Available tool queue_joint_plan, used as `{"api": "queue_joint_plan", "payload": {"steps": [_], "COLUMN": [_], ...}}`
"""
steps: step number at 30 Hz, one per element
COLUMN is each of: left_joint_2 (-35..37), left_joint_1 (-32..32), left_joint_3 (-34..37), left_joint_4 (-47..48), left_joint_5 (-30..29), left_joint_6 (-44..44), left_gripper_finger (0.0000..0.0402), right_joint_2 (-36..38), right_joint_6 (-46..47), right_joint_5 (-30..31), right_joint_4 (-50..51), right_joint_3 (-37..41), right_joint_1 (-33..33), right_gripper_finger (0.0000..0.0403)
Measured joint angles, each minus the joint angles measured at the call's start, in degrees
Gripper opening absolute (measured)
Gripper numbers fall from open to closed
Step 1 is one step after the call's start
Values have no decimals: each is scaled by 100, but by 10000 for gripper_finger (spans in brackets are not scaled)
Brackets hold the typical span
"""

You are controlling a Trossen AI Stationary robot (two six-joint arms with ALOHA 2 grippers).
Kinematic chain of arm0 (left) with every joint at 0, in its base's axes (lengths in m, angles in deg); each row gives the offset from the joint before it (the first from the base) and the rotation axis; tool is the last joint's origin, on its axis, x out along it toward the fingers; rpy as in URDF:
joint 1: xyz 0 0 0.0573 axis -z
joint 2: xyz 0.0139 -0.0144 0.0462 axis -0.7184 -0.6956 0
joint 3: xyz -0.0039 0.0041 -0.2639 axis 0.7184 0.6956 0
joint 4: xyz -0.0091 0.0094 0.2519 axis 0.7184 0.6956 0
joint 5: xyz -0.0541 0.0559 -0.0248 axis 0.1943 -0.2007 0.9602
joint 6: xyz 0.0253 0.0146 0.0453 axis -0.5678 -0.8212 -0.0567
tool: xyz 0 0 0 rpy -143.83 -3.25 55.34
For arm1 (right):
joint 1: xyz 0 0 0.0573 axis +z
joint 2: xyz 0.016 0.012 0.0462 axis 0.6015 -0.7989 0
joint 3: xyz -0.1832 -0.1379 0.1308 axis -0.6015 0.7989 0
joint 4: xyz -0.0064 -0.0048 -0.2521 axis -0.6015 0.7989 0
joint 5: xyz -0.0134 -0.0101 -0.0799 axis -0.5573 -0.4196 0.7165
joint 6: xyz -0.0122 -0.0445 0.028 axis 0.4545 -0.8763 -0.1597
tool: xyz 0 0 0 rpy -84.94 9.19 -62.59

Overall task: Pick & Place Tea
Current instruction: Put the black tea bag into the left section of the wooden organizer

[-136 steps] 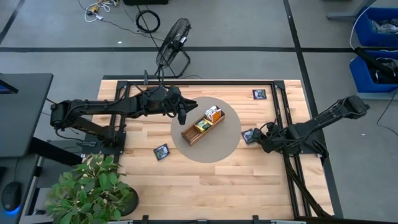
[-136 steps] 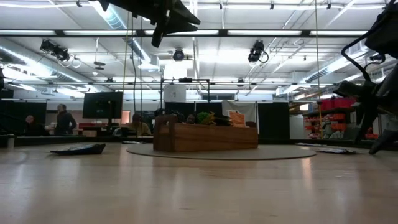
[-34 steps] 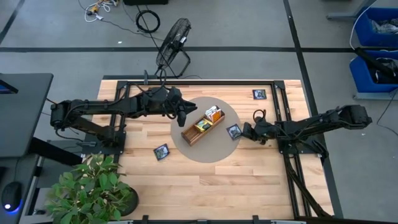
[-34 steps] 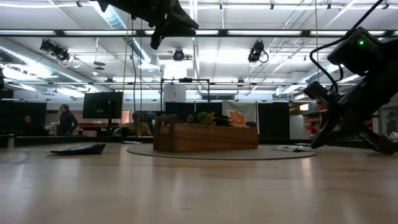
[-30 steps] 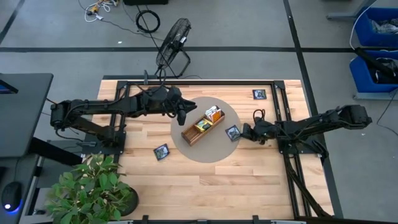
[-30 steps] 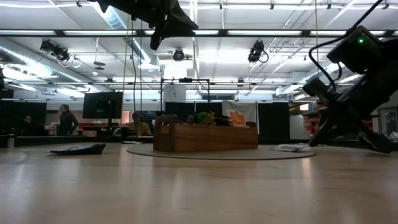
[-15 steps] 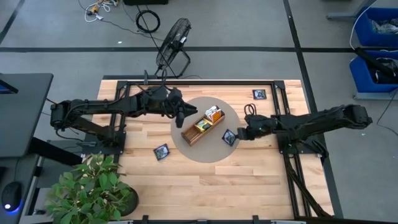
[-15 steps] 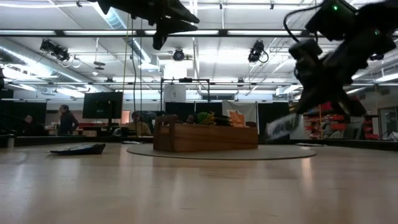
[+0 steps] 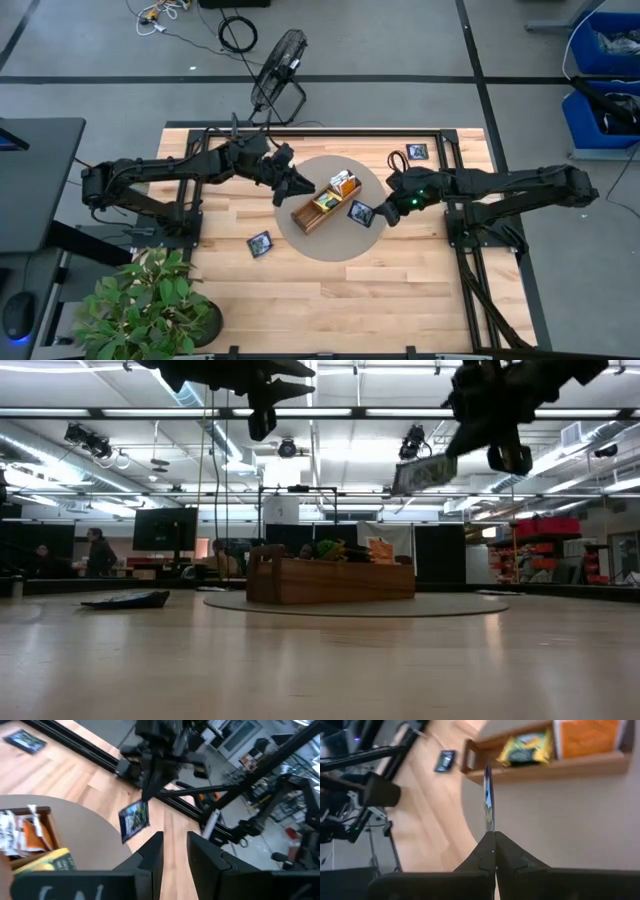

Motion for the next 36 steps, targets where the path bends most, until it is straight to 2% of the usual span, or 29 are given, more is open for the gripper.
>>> {"api": "queue_joint_plan", "payload": {"steps": [5, 13, 17, 25, 36], "left_joint_2": [0, -2, -89, -168, -201], "left_joint_1": [13, 13, 17, 234, 399], "left_joint_3": [0, 0, 1, 0, 0], "left_joint_4": [-20, -35, -15, -53, -43], "left_joint_5": [158, 310, 502, 576, 556], "left_joint_6": [28, 11, 50, 114, 135], "left_gripper_finger": [107, 199, 227, 225, 220], "right_joint_2": [-12, -453, -896, -1783, -2523], "right_joint_6": [-448, -1148, -1283, -1728, -2337], "right_joint_5": [-316, -887, -1003, -1087, -1257], "right_joint_4": [-2, 127, 305, 581, 963], "right_joint_3": [-368, -1062, -1510, -2407, -3563], "right_joint_1": [-2, 0, 0, -2, -94], "right_gripper_finger": [0, 0, 0, 0, 0]}}
